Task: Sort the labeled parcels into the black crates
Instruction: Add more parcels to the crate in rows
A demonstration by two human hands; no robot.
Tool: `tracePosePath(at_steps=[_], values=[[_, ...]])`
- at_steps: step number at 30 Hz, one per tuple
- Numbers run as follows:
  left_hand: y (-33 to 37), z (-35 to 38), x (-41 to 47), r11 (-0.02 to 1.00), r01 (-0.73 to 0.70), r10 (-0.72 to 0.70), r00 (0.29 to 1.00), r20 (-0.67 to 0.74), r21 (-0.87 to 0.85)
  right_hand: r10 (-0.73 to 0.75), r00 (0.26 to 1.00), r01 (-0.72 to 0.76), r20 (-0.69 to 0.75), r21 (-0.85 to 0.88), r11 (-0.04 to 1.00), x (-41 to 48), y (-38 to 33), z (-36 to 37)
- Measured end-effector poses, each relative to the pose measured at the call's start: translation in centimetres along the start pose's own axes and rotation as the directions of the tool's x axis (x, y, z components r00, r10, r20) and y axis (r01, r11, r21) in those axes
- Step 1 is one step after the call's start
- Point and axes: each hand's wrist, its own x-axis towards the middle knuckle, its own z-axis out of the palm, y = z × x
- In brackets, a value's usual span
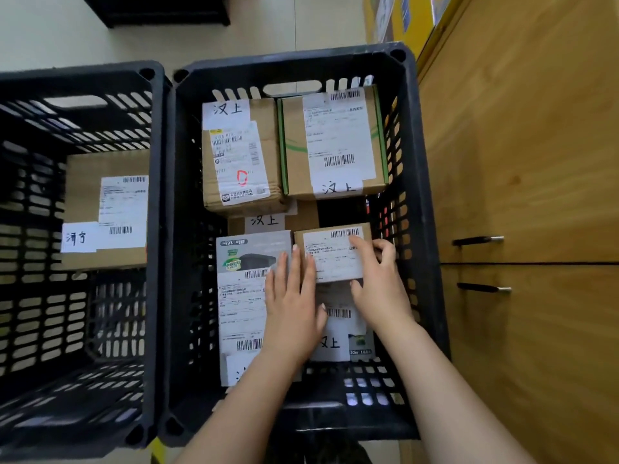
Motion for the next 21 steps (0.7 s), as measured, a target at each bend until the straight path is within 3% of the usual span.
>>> tracePosePath(at_steps=[11, 16, 21], values=[[-3.1, -0.3, -0.7, 0.988, -0.099, 0.087, 0.991, 0.101, 0.115, -0.006, 0.997, 0.009, 0.082, -0.037, 0.999, -0.2, -0.7, -0.7], [-2.2, -1.5, -0.6, 0.995, -0.093, 0.087, 0.984, 0.158, 0.035, 0.001, 0.993, 0.01, 0.114, -0.102, 0.995, -0.8, -0.9, -1.1], [-1.9, -4.4, -1.3, 0.985, -0.086, 0.089, 0.996, 0.011, -0.15, -0.087, 0.991, 0.097, 0.103, -0.098, 0.99, -2.4, -2.6, -2.6]])
